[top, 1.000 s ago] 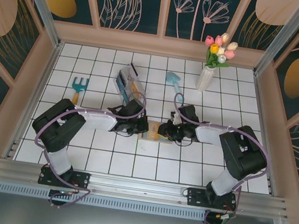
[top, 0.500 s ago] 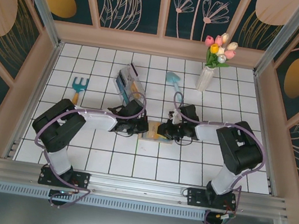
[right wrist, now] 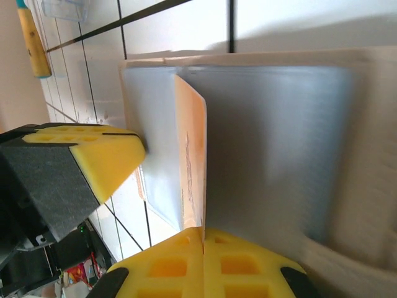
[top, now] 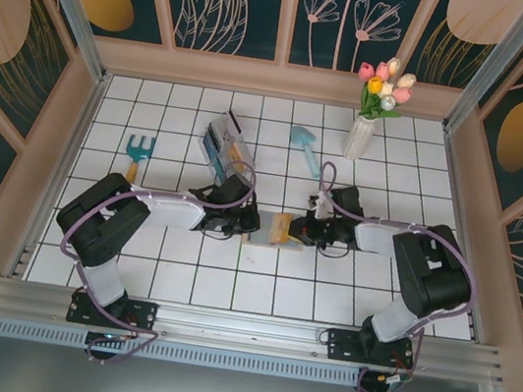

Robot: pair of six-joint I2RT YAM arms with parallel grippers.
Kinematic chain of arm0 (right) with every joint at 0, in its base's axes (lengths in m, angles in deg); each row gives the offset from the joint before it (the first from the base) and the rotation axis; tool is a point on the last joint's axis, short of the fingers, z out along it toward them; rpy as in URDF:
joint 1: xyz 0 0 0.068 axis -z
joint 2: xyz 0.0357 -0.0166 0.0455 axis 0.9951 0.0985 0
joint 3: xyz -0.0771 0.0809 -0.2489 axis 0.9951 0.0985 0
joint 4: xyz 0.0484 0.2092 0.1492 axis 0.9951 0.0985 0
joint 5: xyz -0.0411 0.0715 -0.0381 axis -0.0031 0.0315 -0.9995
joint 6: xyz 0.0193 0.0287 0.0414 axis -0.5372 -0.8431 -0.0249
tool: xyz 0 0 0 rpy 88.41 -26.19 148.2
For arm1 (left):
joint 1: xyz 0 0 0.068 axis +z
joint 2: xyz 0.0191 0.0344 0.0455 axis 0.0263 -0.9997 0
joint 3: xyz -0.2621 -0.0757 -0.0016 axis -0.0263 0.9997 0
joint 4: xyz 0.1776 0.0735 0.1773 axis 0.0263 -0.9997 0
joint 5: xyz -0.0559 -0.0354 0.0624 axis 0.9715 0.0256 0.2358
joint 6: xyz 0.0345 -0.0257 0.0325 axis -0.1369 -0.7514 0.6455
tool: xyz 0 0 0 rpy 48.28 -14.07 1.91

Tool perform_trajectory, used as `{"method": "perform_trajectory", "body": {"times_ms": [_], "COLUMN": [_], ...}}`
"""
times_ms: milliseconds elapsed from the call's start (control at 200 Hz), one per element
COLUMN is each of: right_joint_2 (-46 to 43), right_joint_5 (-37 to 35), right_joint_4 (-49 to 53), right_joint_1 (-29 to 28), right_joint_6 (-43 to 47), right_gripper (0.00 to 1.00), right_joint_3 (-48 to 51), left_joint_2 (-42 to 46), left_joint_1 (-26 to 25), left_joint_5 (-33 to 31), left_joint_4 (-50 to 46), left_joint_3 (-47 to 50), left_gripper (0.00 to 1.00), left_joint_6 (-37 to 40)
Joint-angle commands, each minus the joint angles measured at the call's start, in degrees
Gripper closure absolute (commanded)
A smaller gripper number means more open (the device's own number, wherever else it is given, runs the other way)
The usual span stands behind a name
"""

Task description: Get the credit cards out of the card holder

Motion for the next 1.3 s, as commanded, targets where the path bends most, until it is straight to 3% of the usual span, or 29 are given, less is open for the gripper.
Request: {"method": "perform_trajectory", "body": {"times_ms": [0,380,601,871,1026,1176,1296], "right_joint_2": [-4.26,-19.71,-20.50,-13.57,-8.71,-5.42,-3.95], "right_joint_5": [-0.65,-2.36,-0.46,4.30,8.06,10.88,12.50], "right_joint_4": [3.38,2.41,-3.28,-11.71,-17.78,-24.78,-28.78], "right_joint_1": [1.22,1.89,1.83,-1.94,-5.42,-7.56,-8.20], "right_joint_6": [2.47,4.37,0.99,-3.82,-6.81,-11.42,-14.20], "right_gripper": [0.96,1.00,1.00,1.00,1.00,1.00,1.00], "right_joint_3": [1.90,-0.10,-3.44,-11.33,-16.04,-19.09,-20.59], "left_joint_2": [-1.73,4.44,13.70,24.29,26.84,28.80,29.64], "left_joint_1": [0.15,0.84,7.50,17.37,20.47,20.79,20.96], "left_joint_5": [-4.08,-7.44,-4.91,13.71,27.33,32.78,33.91], "left_joint_4": [-7.04,-10.33,-9.86,0.99,13.45,21.60,24.39], "left_joint_3": [0.93,-10.74,-10.67,-2.99,2.07,4.84,5.73], "left_gripper": [0.90,0.79,0.59,0.42,0.29,0.26,0.30], "left_joint_6": [-0.50,7.00,8.78,6.84,3.22,1.80,0.47]}}
